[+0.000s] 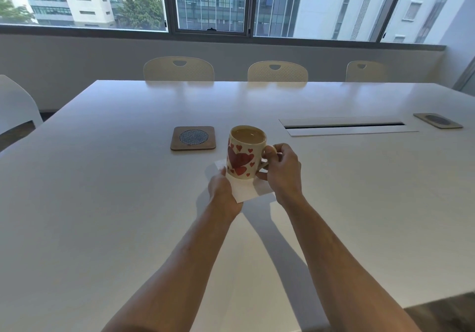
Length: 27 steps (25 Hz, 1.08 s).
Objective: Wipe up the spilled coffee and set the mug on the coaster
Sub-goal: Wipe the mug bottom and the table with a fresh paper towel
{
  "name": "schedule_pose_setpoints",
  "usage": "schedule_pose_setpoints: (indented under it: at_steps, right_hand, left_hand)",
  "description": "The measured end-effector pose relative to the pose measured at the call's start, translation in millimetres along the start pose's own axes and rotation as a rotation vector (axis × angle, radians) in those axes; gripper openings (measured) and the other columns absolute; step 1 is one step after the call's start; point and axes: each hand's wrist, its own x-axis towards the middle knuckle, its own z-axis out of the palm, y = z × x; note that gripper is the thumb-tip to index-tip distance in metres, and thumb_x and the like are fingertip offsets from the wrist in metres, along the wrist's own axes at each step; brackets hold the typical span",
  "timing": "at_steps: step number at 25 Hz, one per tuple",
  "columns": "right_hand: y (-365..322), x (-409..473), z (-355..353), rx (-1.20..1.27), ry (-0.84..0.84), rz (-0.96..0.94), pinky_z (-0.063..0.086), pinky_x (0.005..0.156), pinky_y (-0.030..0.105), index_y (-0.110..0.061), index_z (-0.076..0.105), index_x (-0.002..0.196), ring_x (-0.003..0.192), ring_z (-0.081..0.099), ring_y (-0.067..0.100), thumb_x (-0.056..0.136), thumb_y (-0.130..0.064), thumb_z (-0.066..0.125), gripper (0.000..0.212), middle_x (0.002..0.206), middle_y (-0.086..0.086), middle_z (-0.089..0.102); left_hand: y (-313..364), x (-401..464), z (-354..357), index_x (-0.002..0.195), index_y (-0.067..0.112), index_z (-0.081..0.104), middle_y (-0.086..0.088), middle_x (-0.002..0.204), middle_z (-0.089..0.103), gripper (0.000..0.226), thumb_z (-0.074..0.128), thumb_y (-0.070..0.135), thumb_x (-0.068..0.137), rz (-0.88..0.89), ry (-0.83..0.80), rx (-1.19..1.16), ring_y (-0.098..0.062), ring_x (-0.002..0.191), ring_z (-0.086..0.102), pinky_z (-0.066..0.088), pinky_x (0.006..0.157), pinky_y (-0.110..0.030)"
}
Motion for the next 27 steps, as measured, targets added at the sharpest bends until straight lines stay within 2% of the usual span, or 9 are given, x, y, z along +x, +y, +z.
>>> schedule_pose_setpoints:
  at_steps: [4, 7, 10, 14, 16, 20, 24, 27]
  right_hand:
    - [2, 3, 1, -0.045, -0.004, -0.007, 0.062, 0.075, 0.044, -0.018, 0.056, 0.101, 0.090, 0.069, 0.023, 0.101, -0.024, 0.050, 0.009, 0.101, 0.004, 0.068]
    - [5, 4, 2, -0.064, -0.004, -0.008, 0.062, 0.074, 0.042, -0.018, 0.056, 0.101, 0.091, 0.070, 0.024, 0.101, -0.024, 0.050, 0.009, 0.101, 0.002, 0.067]
    - [6, 4, 2, -0.074, -0.018, -0.012, 0.062, 0.076, 0.045, -0.017, 0.057, 0.102, 0.090, 0.070, 0.024, 0.101, -0.025, 0.050, 0.011, 0.101, 0.003, 0.068]
    - [6, 4, 1, -0.089, -0.031, -0.015, 0.061, 0.077, 0.049, -0.015, 0.058, 0.102, 0.091, 0.069, 0.025, 0.101, -0.023, 0.050, 0.011, 0.101, 0.005, 0.069]
    - [6, 3, 1, -0.104, -0.031, -0.027, 0.061, 0.078, 0.049, -0.015, 0.058, 0.101, 0.090, 0.069, 0.025, 0.101, -0.022, 0.050, 0.010, 0.101, 0.005, 0.069]
    - [6, 3, 0, -0.111, -0.027, -0.030, 0.061, 0.076, 0.049, -0.014, 0.058, 0.099, 0.089, 0.069, 0.025, 0.100, -0.021, 0.051, 0.010, 0.098, 0.005, 0.069]
    - [7, 3, -3, -0.111, -0.043, -0.041, 0.061, 0.074, 0.049, -0.012, 0.060, 0.101, 0.089, 0.070, 0.026, 0.100, -0.019, 0.051, 0.012, 0.098, 0.006, 0.070]
    - [5, 2, -2, -0.109, -0.048, -0.054, 0.061, 0.075, 0.048, -0.011, 0.060, 0.102, 0.089, 0.070, 0.026, 0.100, -0.021, 0.052, 0.012, 0.100, 0.007, 0.070]
  left_hand:
    - [1, 3, 0, 0.114, 0.015, 0.065, -0.014, 0.094, 0.074, 0.040, 0.028, 0.025, 0.102, 0.005, 0.012, 0.017, -0.032, 0.088, 0.068, 0.058, 0.063, -0.038]
    - [1, 6, -1, 0.107, 0.015, 0.065, -0.013, 0.088, 0.076, 0.039, 0.027, 0.025, 0.102, 0.000, 0.008, 0.007, -0.033, 0.090, 0.068, 0.059, 0.066, -0.040]
    - [0, 10, -3, 0.099, 0.013, 0.063, -0.010, 0.073, 0.076, 0.038, 0.027, 0.023, 0.102, -0.014, 0.010, -0.012, -0.031, 0.083, 0.068, 0.058, 0.060, -0.037]
    - [0, 15, -6, 0.098, 0.011, 0.063, -0.012, 0.072, 0.075, 0.037, 0.027, 0.022, 0.102, -0.026, 0.001, -0.037, -0.032, 0.077, 0.071, 0.058, 0.055, -0.037]
    - [1, 18, -7, 0.099, 0.012, 0.062, -0.012, 0.073, 0.075, 0.037, 0.027, 0.023, 0.102, -0.033, -0.008, -0.036, -0.033, 0.083, 0.069, 0.058, 0.053, -0.037]
    - [3, 21, -8, 0.102, 0.007, 0.060, -0.016, 0.087, 0.072, 0.034, 0.029, 0.021, 0.102, -0.034, 0.021, -0.031, -0.033, 0.086, 0.066, 0.056, 0.053, -0.038]
    - [11, 24, -9, 0.135, 0.001, 0.043, -0.024, 0.123, 0.059, 0.040, 0.029, 0.020, 0.103, -0.050, 0.031, -0.090, -0.038, 0.102, 0.061, 0.050, 0.076, -0.052]
    - [15, 26, -10, 0.141, 0.002, 0.039, -0.025, 0.130, 0.056, 0.044, 0.029, 0.020, 0.103, -0.047, 0.040, -0.097, -0.040, 0.111, 0.058, 0.048, 0.084, -0.054]
